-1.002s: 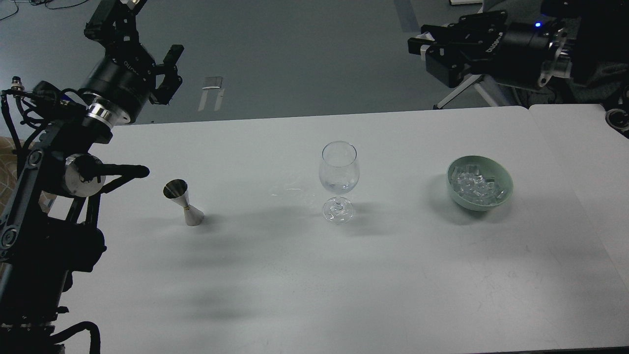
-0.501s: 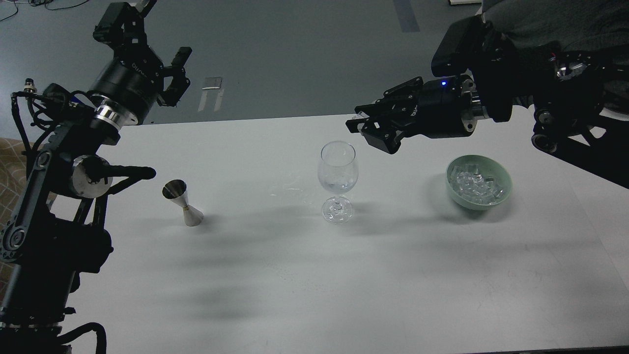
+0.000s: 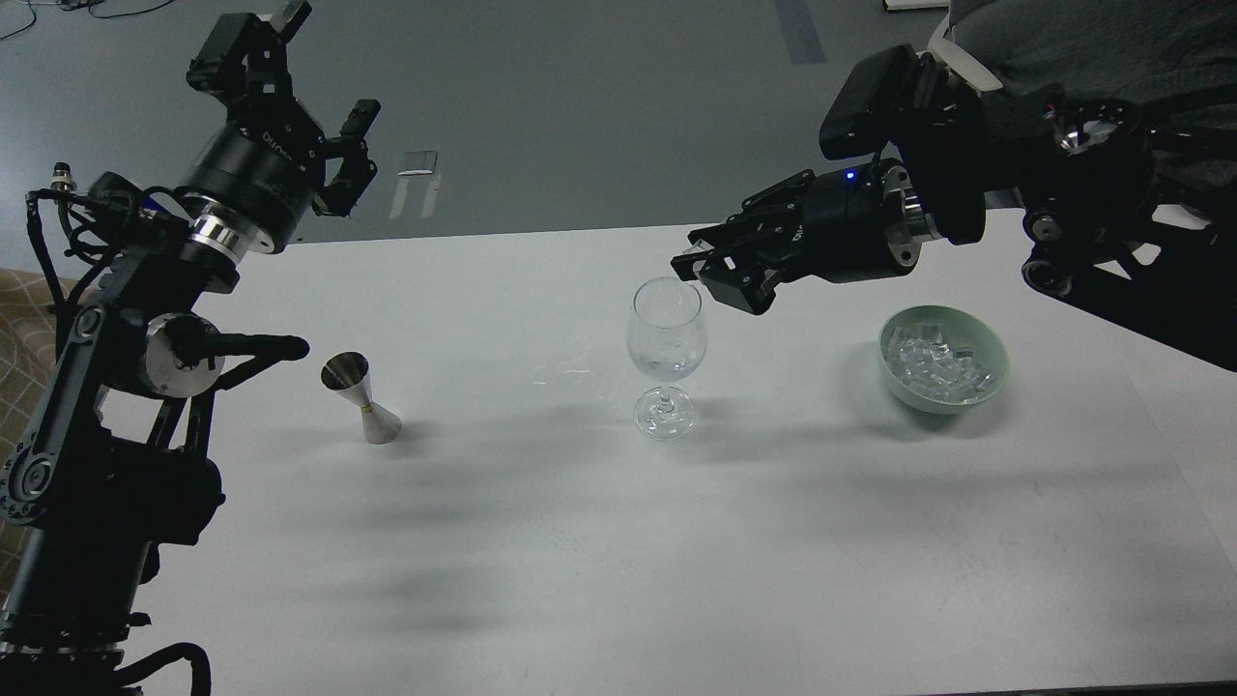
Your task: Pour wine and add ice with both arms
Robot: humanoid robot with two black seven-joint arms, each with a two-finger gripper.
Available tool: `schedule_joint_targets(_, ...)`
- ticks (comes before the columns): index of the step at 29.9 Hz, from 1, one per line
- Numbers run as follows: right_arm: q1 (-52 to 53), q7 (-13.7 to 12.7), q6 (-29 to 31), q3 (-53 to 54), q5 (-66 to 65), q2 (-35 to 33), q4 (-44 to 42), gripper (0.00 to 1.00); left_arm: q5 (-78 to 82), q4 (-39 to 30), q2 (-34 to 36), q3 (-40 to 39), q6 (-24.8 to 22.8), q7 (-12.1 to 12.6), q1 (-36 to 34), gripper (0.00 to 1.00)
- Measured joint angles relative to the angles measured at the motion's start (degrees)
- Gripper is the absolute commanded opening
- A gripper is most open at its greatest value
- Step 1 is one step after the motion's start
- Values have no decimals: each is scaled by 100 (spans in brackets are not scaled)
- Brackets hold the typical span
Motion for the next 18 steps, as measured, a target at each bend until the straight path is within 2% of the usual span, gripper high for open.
schedule_joint_targets(10,-28,-14,-13,-191,2,419,-353,4,0,-4,0,0,0,0,31,98)
schedule_joint_targets(16,-54,-16,-14,-292,2,522,-435,18,0,-3,0,0,0,0,47,98)
schedule_joint_targets(18,-56,-16,-31,-300,2,530,-444,31,0,-3,6,0,0,0,50,98)
